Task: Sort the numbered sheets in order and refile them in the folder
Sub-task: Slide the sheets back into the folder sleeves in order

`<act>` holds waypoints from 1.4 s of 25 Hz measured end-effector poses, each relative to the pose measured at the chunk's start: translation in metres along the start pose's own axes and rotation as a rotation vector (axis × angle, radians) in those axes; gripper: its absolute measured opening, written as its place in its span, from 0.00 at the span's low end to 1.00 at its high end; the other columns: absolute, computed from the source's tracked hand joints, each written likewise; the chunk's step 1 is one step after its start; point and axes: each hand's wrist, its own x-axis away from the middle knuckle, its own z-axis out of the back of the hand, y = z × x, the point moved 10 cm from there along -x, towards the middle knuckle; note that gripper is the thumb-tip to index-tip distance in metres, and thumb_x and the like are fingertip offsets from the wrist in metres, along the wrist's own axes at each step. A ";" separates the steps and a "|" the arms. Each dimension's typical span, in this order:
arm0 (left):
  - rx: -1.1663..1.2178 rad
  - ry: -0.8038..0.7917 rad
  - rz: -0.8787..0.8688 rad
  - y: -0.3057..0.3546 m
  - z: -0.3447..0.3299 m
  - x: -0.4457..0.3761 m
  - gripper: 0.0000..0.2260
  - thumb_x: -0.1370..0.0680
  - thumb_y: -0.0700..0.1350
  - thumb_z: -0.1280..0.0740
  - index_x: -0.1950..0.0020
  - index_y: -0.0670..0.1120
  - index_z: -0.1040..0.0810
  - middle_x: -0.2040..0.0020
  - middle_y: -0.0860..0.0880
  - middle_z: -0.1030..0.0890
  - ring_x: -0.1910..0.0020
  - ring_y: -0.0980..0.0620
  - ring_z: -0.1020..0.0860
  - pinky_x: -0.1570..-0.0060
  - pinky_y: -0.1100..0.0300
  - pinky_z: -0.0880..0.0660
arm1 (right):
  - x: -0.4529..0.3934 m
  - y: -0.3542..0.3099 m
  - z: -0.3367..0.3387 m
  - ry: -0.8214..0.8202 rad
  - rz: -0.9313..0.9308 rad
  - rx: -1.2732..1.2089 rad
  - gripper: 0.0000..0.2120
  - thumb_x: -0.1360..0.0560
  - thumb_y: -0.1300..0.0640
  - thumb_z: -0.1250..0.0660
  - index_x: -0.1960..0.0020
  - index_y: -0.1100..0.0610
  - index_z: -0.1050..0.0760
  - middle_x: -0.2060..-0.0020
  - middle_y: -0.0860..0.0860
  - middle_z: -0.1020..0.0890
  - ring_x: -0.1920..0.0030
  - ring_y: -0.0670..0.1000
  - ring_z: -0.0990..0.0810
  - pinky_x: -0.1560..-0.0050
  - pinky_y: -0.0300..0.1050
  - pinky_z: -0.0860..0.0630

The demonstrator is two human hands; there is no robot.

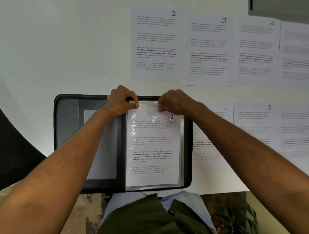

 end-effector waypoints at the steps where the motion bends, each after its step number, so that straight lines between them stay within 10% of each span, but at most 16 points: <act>1: -0.022 0.010 0.002 0.001 0.000 0.000 0.08 0.27 0.52 0.22 0.52 0.60 0.19 0.43 0.53 0.30 0.36 0.47 0.32 0.34 0.50 0.36 | 0.000 0.000 0.000 0.009 0.005 0.020 0.08 0.20 0.48 0.31 0.45 0.50 0.16 0.50 0.46 0.17 0.45 0.50 0.22 0.44 0.48 0.33; 9: -0.242 0.148 -0.023 0.013 -0.014 0.038 0.27 0.26 0.51 0.25 0.28 0.53 0.28 0.27 0.48 0.33 0.27 0.41 0.36 0.33 0.47 0.38 | 0.048 0.017 0.011 0.514 -0.119 -0.330 0.06 0.27 0.52 0.22 0.52 0.51 0.17 0.30 0.51 0.28 0.32 0.54 0.30 0.35 0.52 0.28; 15: -0.083 0.205 -0.010 0.007 -0.062 0.125 0.33 0.23 0.47 0.27 0.21 0.51 0.38 0.20 0.47 0.44 0.24 0.42 0.39 0.29 0.43 0.36 | 0.114 0.042 -0.034 0.749 -0.355 -0.927 0.38 0.30 0.64 0.21 0.27 0.52 0.37 0.32 0.51 0.35 0.40 0.52 0.23 0.45 0.39 0.19; 26: 0.096 0.095 0.228 -0.010 -0.137 0.214 0.22 0.19 0.50 0.30 0.26 0.48 0.27 0.18 0.46 0.41 0.20 0.45 0.44 0.23 0.52 0.45 | 0.198 0.007 -0.166 0.255 -0.477 -1.231 0.10 0.18 0.56 0.33 0.39 0.58 0.20 0.48 0.54 0.14 0.52 0.52 0.16 0.62 0.38 0.21; 35: 0.586 0.071 0.229 0.061 -0.119 0.247 0.25 0.20 0.64 0.36 0.28 0.52 0.27 0.33 0.52 0.23 0.39 0.51 0.22 0.47 0.54 0.21 | 0.205 -0.076 -0.132 0.209 -0.322 -1.414 0.10 0.19 0.48 0.32 0.43 0.52 0.17 0.51 0.50 0.12 0.51 0.50 0.14 0.49 0.45 0.18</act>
